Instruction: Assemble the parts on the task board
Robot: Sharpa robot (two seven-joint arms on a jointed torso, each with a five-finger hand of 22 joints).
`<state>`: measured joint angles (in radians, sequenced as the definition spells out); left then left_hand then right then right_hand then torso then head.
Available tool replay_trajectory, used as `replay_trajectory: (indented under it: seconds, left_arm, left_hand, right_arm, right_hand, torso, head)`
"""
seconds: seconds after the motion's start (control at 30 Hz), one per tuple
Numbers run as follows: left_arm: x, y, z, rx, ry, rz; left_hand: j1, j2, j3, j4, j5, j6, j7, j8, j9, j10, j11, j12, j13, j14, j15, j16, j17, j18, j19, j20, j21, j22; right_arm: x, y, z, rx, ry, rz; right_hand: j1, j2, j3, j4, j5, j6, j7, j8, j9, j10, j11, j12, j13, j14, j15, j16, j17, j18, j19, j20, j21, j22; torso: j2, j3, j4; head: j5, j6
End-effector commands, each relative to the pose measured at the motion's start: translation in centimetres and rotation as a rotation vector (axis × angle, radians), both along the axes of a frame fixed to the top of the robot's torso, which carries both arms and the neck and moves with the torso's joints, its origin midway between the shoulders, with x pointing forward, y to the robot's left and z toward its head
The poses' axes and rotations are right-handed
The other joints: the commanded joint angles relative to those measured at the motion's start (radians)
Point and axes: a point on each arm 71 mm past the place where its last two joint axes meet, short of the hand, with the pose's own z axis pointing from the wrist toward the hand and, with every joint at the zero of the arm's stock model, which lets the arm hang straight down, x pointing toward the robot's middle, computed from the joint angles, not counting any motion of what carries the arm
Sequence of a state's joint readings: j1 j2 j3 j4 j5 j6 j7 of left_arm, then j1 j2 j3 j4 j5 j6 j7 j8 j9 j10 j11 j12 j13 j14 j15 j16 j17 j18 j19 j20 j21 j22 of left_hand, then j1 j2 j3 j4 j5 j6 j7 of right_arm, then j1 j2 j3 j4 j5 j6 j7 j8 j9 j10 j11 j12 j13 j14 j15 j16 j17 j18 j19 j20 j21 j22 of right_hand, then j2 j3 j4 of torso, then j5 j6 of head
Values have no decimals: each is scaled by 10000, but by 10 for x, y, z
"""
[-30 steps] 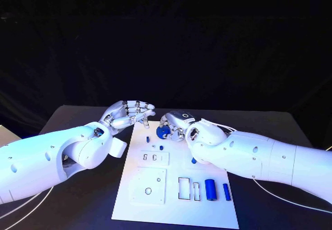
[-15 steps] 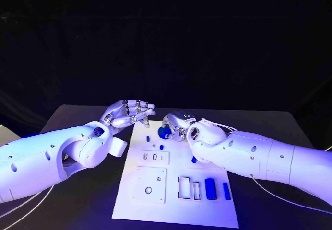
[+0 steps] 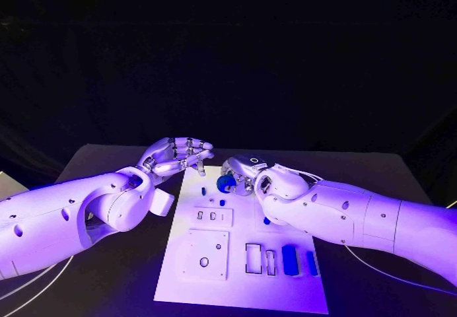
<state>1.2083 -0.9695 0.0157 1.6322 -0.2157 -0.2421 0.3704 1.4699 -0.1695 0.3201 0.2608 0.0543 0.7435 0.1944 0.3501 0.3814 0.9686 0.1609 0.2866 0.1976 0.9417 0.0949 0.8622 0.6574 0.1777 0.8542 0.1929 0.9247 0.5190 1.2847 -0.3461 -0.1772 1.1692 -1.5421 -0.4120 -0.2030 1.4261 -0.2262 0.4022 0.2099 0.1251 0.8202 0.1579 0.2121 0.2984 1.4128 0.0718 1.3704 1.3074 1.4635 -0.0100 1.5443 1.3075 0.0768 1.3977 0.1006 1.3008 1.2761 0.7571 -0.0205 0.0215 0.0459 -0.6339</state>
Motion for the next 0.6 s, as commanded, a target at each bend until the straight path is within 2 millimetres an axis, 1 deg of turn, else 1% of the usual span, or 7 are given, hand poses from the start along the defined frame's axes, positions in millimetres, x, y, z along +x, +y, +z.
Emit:
replay_trajectory:
  seconds: [0.03,0.1,0.17,0.4,0.47,0.6]
  left_arm:
    - [0,-2,1,-95,-13,-137]
    - [0,-2,1,-93,-12,-135]
    - [0,-2,1,-89,-11,-126]
    - [1,-1,1,-70,-9,-74]
    - [1,-1,1,-66,-6,-64]
    - [1,-1,1,-58,-3,-44]
  left_hand:
    - [29,108,-17,26,-45,-84,380,25,12,-81,23,35,9,-56,11,-51,-11,57,-58,-11,37,14]
    - [52,104,-26,22,-44,-90,378,34,32,-92,22,55,8,-51,10,-60,-16,59,-74,-10,60,23]
    - [52,104,-26,22,-44,-90,378,34,32,-92,22,55,8,-51,10,-60,-16,59,-74,-10,60,23]
    - [59,111,-23,20,-44,-90,377,36,36,-93,21,59,7,-50,9,-62,-17,59,-77,-10,64,25]
    - [59,111,-23,20,-44,-90,377,36,36,-93,21,59,7,-50,9,-62,-17,59,-77,-10,64,25]
    - [59,111,-23,20,-44,-90,377,36,36,-93,21,59,7,-50,9,-62,-17,59,-77,-10,64,25]
  right_arm:
    - [1,0,-2,-142,163,5]
    - [1,-1,-3,-154,238,-39]
    - [1,-2,-4,-178,306,-64]
    - [2,-4,-5,-215,491,-96]
    - [2,-5,-6,-220,535,-95]
    - [2,-7,-6,-229,617,-147]
  right_hand:
    - [-79,-18,-100,4,-40,-160,6,-131,-26,-130,5,-90,154,879,70,-49,1787,2,-77,9,-94,-42]
    - [-191,-3,-282,66,-49,-407,17,-323,-66,-211,16,-185,59,868,90,-67,1744,16,-109,27,-164,-89]
    - [-249,20,-371,112,-46,-412,29,-348,-61,-213,26,-189,59,868,100,-68,1745,18,-111,35,-177,-93]
    - [-492,148,-684,327,245,-106,76,-260,42,-230,68,-206,49,866,142,-74,1732,22,-106,74,-225,-91]
    - [-564,204,-718,394,328,-33,78,-231,66,-221,72,-197,59,869,146,-70,1744,19,-93,80,-217,-72]
    - [-793,367,-731,588,627,165,59,-148,130,-182,59,-153,109,871,138,-68,1750,23,-88,80,-241,-68]
  torso:
    - [-11,-3,-16]
    - [-8,-2,-6]
    - [-4,-2,2]
    - [-4,7,-6]
    - [-3,11,-7]
    - [-5,9,-5]
  head:
    - [24,-4]
    - [12,9]
    - [7,10]
    - [11,12]
    - [13,7]
    - [22,-5]
